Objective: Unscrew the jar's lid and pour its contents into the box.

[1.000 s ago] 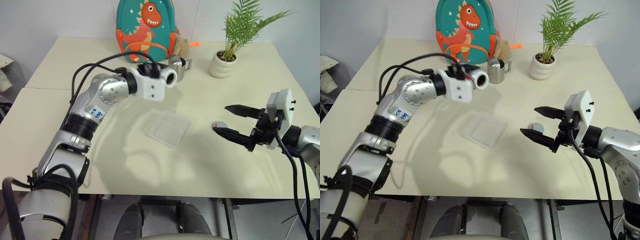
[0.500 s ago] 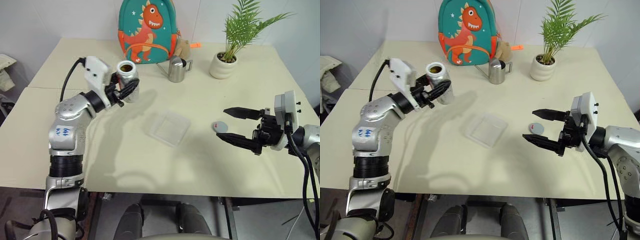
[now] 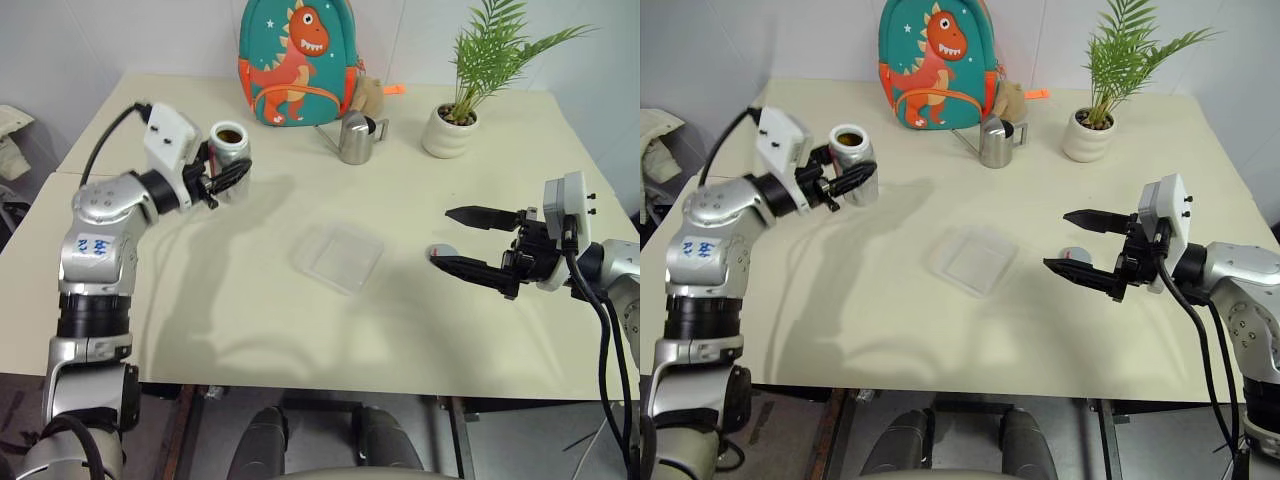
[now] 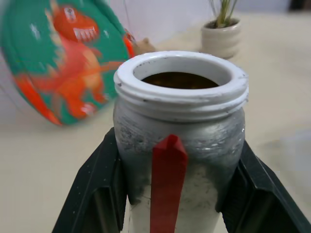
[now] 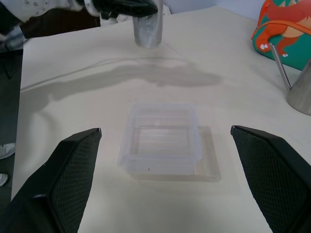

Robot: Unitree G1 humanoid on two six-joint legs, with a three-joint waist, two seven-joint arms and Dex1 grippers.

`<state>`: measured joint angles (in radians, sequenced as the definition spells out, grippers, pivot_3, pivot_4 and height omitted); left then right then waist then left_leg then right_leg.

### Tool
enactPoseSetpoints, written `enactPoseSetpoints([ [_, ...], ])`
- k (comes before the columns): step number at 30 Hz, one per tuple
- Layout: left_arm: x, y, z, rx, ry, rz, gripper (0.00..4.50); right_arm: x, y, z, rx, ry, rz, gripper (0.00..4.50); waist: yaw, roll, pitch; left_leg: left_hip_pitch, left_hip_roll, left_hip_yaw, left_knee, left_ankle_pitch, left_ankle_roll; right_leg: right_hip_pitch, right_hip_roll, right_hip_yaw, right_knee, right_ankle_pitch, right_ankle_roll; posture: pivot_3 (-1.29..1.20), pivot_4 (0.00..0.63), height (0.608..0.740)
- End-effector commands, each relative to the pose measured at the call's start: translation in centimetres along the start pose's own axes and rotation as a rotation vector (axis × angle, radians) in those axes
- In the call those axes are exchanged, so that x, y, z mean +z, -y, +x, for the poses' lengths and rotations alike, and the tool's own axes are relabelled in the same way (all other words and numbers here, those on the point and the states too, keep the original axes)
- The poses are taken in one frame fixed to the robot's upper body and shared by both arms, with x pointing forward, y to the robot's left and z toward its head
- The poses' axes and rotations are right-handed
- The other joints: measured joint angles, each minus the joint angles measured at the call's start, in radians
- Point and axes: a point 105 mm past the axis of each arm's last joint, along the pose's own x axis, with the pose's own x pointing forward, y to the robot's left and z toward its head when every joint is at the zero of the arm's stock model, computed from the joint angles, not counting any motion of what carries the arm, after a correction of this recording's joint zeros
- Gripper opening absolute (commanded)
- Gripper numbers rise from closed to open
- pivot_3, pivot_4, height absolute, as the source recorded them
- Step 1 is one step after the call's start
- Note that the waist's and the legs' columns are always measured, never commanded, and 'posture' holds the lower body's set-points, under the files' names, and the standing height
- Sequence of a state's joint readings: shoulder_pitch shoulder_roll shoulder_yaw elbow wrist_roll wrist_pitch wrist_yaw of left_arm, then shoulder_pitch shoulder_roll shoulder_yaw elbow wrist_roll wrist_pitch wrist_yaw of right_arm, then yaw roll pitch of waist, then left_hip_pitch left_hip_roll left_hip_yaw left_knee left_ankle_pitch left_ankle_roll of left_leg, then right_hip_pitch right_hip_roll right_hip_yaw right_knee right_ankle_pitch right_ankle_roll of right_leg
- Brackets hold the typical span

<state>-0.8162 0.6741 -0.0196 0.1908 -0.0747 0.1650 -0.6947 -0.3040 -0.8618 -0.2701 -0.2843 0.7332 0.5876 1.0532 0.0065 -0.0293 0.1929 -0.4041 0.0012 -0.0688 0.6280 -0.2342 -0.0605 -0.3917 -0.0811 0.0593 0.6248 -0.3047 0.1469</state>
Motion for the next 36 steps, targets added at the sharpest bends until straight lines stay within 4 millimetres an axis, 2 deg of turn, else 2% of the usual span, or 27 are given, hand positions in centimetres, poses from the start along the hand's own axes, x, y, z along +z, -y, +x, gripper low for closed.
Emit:
enactPoseSetpoints([
  [1, 3.1, 1.6, 2.2, -0.111, 0.069, 0.38, 1.98, 0.7, -0.1, 0.2, -0.005, 0.024, -0.041, 4.49, 0.001, 0.0, 0.0, 0.0, 0.0, 0.0, 0.0, 0.0, 0.0, 0.0, 0.0, 0.0, -0.001, 0.0, 0.0, 0.0, 0.15, 0.74],
  [4, 4.6, 3.4, 4.0, -0.199, 0.111, 0.702, 1.98, 0.6, -0.2, 0.3, -0.011, 0.026, -0.041, 4.49, 0.0, 0.0, 0.0, -0.001, 0.0, 0.0, -0.001, 0.0, 0.0, 0.0, 0.0, 0.0, -0.002, 0.0, 0.001, 0.0, 0.15, 0.74],
  [6, 5.4, 4.4, 5.2, -0.245, 0.143, 0.881, 1.98, 0.5, -0.3, 0.4, -0.018, 0.031, -0.039, 4.49, 0.0, 0.0, 0.0, -0.001, 0.0, 0.0, -0.001, 0.0, 0.0, 0.0, 0.0, 0.0, -0.002, 0.0, 0.001, 0.0, 0.15, 0.74],
  [8, 6.2, 5.2, 6.0, -0.271, 0.185, 0.988, 1.98, 0.4, -0.3, 0.5, -0.025, 0.035, -0.037, 4.49, -0.004, 0.0, 0.0, -0.001, 0.0, 0.001, -0.001, 0.0, 0.001, -0.001, 0.0, 0.0, -0.003, 0.0, 0.001, 0.0, 0.15, 0.74],
  [9, 6.8, 6.2, 6.5, -0.307, 0.221, 1.117, 1.98, 0.3, -0.4, 0.5, -0.031, 0.036, -0.037, 4.49, -0.007, 0.0, 0.0, -0.001, 0.0, 0.001, -0.001, 0.0, 0.001, -0.001, 0.0, 0.0, -0.003, 0.0, 0.001, 0.0, 0.15, 0.74],
  [12, 7.8, 8.2, 7.2, -0.372, 0.308, 1.364, 1.98, 0.1, -0.6, 0.6, -0.045, 0.044, -0.031, 4.49, -0.007, 0.0, 0.0, -0.002, 0.0, 0.001, -0.002, -0.001, 0.001, -0.001, 0.0, 0.001, -0.003, 0.0, 0.001, 0.0, 0.15, 0.74],
  [18, 8.4, 9.7, 8.1, -0.364, 0.438, 1.783, 1.98, -0.1, -0.9, 0.4, -0.065, 0.044, -0.024, 4.49, -0.008, -0.001, 0.0, -0.002, 0.0, 0.002, -0.001, -0.001, 0.002, -0.001, 0.0, 0.002, -0.002, 0.0, 0.002, 0.0, 0.15, 0.74],
  [24, 8.3, 10.3, 8.5, -0.349, 0.543, 1.946, 1.98, -0.1, -0.7, 0.7, -0.072, 0.044, -0.029, 4.49, -0.007, -0.001, 0.0, -0.002, -0.001, 0.002, 0.0, -0.001, 0.002, -0.001, 0.0, 0.002, -0.002, 0.0, 0.003, 0.0, 0.15, 0.74],
  [29, 8.8, 9.6, 9.0, -0.305, 0.554, 2.051, 1.98, -0.4, -0.9, 0.8, -0.078, 0.048, -0.023, 4.49, -0.005, -0.001, 0.0, -0.002, -0.001, 0.002, -0.001, -0.001, 0.002, -0.001, 0.0, 0.002, -0.002, 0.0, 0.003, 0.0, 0.15, 0.74],
  [36, 9.4, 8.3, 9.6, -0.233, 0.538, 2.073, 1.98, -0.5, -0.8, 1.0, -0.091, 0.061, -0.022, 4.49, -0.007, -0.001, 0.0, -0.002, -0.001, 0.002, 0.0, -0.001, 0.002, -0.001, 0.0, 0.002, -0.001, 0.0, 0.003, 0.0, 0.15, 0.74],
])
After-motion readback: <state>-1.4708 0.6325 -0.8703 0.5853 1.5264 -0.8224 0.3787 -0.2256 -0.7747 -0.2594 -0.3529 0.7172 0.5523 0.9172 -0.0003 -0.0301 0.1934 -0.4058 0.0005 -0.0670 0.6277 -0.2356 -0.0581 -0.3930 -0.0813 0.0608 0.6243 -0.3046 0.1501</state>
